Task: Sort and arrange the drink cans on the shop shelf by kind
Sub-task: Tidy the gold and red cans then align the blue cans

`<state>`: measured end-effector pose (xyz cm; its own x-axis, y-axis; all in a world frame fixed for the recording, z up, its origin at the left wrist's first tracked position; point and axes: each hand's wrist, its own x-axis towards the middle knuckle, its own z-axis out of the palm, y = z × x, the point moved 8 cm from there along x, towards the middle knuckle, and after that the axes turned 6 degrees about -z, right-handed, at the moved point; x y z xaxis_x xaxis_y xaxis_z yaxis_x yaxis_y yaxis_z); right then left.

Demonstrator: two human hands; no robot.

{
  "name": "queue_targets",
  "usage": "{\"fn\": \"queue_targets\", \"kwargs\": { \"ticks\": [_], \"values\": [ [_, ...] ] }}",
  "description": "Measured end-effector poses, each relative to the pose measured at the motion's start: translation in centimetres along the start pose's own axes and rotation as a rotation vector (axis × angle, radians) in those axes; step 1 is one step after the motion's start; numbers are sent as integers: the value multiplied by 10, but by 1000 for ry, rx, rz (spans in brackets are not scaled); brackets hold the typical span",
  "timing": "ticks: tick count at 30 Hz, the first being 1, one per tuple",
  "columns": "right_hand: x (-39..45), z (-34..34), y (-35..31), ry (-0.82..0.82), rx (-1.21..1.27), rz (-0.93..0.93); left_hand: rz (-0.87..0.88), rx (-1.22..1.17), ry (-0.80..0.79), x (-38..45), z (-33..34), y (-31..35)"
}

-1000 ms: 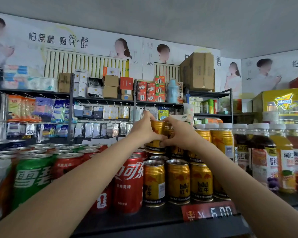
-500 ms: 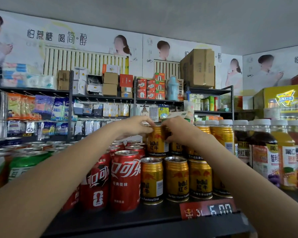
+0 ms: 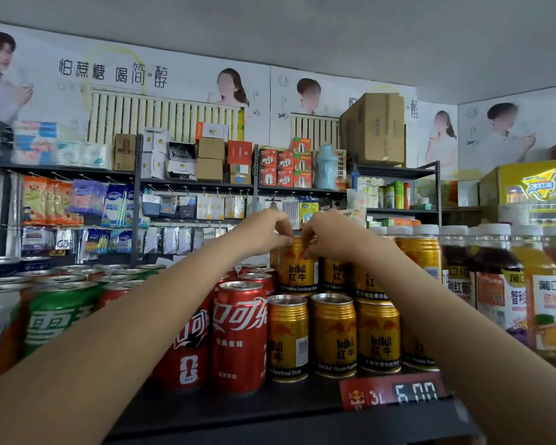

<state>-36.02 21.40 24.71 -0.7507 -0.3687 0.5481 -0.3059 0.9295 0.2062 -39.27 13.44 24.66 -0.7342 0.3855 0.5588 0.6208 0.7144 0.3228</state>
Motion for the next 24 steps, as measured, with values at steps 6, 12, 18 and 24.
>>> {"fn": "queue_targets", "kwargs": {
  "ticks": [6,12,18,24],
  "values": [
    [-37,-17,7,191,128,24,-2,-3,81,-21,-18,2],
    [-82,8,-2,-81,105,-12,68,382,-391,-62,35,13],
    [-99,23,7,31,145,98,108,280,-464,-62,41,8],
    [-101,21,11,91,194,124,118,145,-411,-55,18,14]
  ]
}}
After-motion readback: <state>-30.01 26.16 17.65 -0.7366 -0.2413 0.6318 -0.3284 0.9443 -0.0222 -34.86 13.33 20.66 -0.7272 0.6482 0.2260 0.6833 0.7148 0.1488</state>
